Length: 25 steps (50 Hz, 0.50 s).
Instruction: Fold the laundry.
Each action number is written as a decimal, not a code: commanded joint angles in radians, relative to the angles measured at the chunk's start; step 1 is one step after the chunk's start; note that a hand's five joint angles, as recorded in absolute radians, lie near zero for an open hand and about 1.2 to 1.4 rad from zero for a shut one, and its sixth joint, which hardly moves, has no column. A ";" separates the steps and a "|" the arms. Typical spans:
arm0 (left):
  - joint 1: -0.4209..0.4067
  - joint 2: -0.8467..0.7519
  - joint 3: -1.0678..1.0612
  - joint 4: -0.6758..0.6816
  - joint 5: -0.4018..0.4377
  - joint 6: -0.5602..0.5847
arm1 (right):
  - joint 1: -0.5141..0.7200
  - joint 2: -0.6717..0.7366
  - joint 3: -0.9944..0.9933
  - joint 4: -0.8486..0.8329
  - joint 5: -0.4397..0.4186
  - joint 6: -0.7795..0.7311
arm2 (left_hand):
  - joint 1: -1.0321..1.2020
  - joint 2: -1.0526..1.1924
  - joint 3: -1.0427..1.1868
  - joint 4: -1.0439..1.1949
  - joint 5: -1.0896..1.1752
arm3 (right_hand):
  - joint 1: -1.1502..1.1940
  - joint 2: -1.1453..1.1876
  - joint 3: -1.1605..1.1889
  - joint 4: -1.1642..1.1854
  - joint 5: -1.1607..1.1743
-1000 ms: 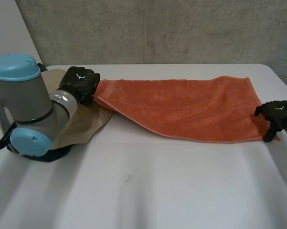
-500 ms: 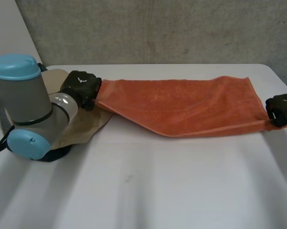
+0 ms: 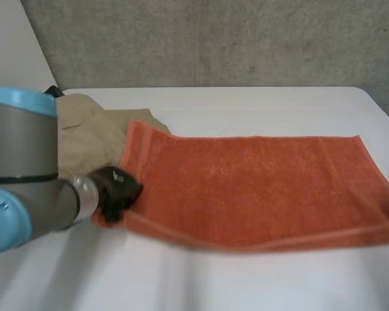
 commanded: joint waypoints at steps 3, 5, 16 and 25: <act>-0.029 -0.176 0.380 0.185 -0.139 -0.179 | 0.113 0.073 -0.097 -0.459 0.001 0.260 | 0.268 0.200 0.208 0.198 0.210 | 0.272 0.220 0.211 0.203 0.235; -0.031 -0.247 0.489 0.190 -0.168 -0.186 | 0.135 0.111 -0.130 -0.575 0.022 0.329 | 0.268 0.200 0.208 0.198 0.210 | 0.272 0.220 0.211 0.203 0.235; -0.060 -0.600 0.973 0.148 -0.225 -0.130 | 0.248 0.378 -0.397 -0.856 0.128 0.440 | 0.268 0.200 0.208 0.198 0.210 | 0.272 0.220 0.211 0.203 0.235; -0.097 -0.764 1.172 0.127 -0.261 -0.050 | 0.326 0.613 -0.653 -0.854 0.179 0.420 | -0.954 -1.021 -1.014 -1.024 -1.011 | -0.950 -1.002 -1.011 -1.019 -0.987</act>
